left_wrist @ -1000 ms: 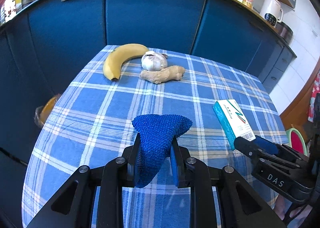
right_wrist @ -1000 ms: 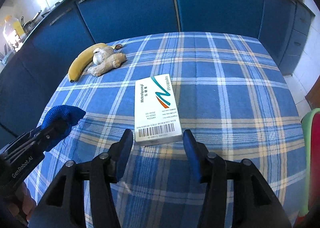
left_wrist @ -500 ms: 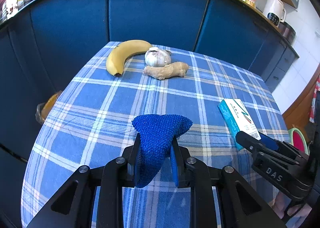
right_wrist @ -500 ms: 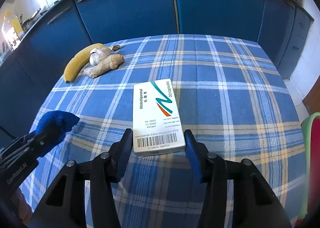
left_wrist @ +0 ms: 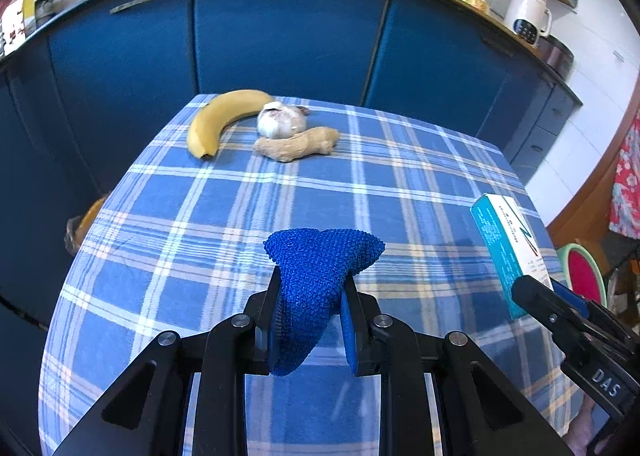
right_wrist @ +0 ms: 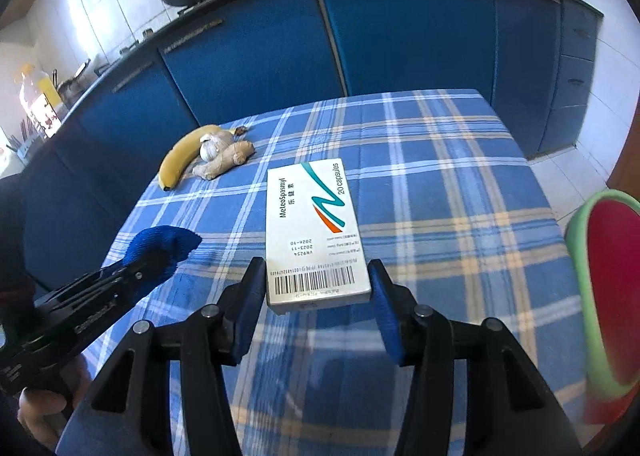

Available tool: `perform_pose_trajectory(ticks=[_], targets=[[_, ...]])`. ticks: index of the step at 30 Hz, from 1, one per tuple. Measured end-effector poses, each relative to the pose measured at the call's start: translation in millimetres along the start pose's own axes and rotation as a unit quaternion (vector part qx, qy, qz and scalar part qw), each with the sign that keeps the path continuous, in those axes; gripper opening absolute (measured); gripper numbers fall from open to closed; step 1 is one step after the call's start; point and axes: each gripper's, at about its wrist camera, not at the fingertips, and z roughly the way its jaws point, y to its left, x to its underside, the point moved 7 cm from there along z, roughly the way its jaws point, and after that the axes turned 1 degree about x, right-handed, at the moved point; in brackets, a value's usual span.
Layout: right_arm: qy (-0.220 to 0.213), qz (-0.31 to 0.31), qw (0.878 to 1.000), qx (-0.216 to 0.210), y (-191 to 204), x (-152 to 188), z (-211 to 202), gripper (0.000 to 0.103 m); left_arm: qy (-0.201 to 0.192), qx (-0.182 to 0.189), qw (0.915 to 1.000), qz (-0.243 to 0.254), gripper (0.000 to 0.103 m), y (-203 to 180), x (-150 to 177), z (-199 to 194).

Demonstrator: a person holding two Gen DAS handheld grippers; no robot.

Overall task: Collect trash
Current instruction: 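Carry the cloth and box over the red bucket and release both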

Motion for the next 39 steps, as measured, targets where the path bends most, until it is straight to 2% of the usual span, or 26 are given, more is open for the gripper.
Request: perform_pose_trajectory(ticks=[21, 39], targets=[[-0.064, 0.063, 0.996, 0.021, -61, 16, -95, 0.053, -0.007, 0.049, 0.9957, 0.078, 0.025, -89, 12, -31], [-0.108, 0.126, 0.984, 0.062, -138, 34, -151, 0.054, 0.003, 0.093, 0.9831, 0.158, 0.025, -183, 27, -38]])
